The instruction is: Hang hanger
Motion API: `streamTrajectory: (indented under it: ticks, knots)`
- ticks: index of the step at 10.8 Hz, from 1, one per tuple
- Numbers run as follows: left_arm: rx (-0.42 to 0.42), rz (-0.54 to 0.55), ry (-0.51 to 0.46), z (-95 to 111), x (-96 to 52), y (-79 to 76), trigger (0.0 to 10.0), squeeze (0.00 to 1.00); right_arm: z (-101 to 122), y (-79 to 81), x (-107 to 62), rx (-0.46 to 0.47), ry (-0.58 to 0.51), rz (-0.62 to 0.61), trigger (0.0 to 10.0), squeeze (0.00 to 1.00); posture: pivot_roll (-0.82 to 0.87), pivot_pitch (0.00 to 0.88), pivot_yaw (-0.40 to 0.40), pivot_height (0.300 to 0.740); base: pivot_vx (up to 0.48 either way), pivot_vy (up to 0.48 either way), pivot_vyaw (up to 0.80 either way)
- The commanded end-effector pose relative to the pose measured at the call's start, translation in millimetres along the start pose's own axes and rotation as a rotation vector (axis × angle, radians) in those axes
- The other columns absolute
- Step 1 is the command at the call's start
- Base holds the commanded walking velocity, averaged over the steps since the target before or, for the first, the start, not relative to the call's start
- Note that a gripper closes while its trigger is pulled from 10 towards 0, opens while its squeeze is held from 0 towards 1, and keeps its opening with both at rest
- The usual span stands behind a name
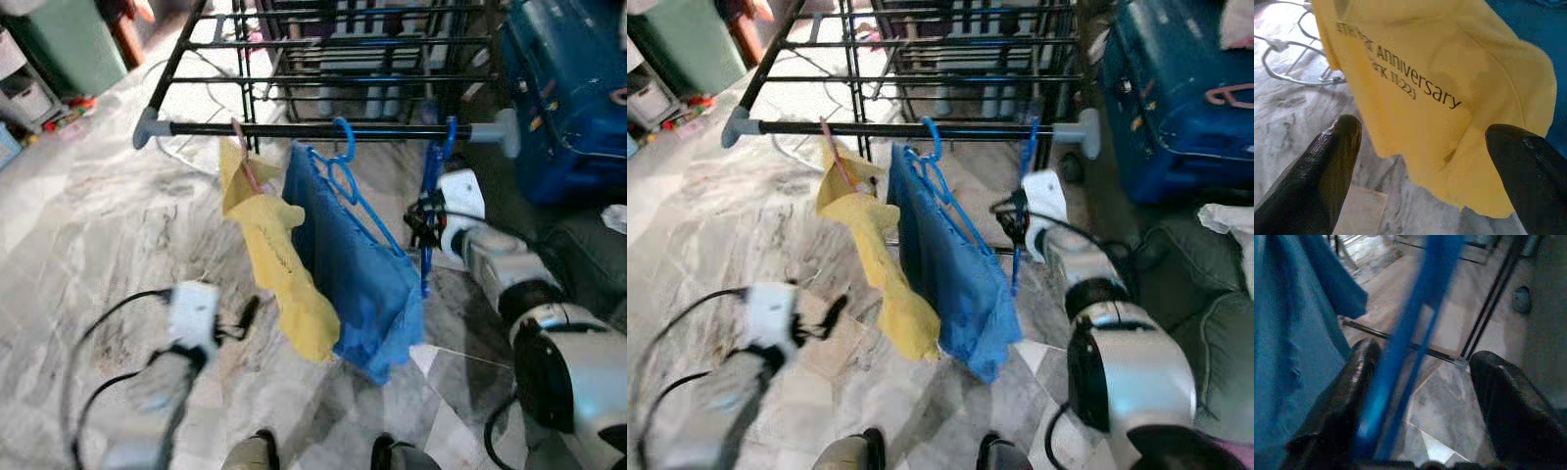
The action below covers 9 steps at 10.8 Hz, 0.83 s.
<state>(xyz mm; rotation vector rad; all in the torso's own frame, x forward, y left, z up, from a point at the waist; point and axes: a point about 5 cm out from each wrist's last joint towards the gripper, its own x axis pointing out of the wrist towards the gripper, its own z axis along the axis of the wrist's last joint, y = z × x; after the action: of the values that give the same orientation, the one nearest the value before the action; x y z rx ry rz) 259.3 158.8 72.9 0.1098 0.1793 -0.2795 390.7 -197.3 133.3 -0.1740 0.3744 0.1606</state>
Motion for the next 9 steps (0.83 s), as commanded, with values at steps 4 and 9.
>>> streamTrajectory:
  ticks: [4,9]
  knots:
    - [-0.014,0.019,0.013,-14.9,13.4,-0.8,10.0,0.0,-28.6,-0.9,-4.7,0.039,0.004,-0.031,10.0,1.0,-0.11,0.087,0.021,0.74,0.0,0.0,0.0]
    - [0.018,0.084,-0.008,-19.1,19.5,-0.4,10.0,0.0,-44.9,0.7,-20.2,0.009,-0.129,0.006,10.0,1.0,-0.14,0.054,0.012,0.74,0.0,0.0,0.0]
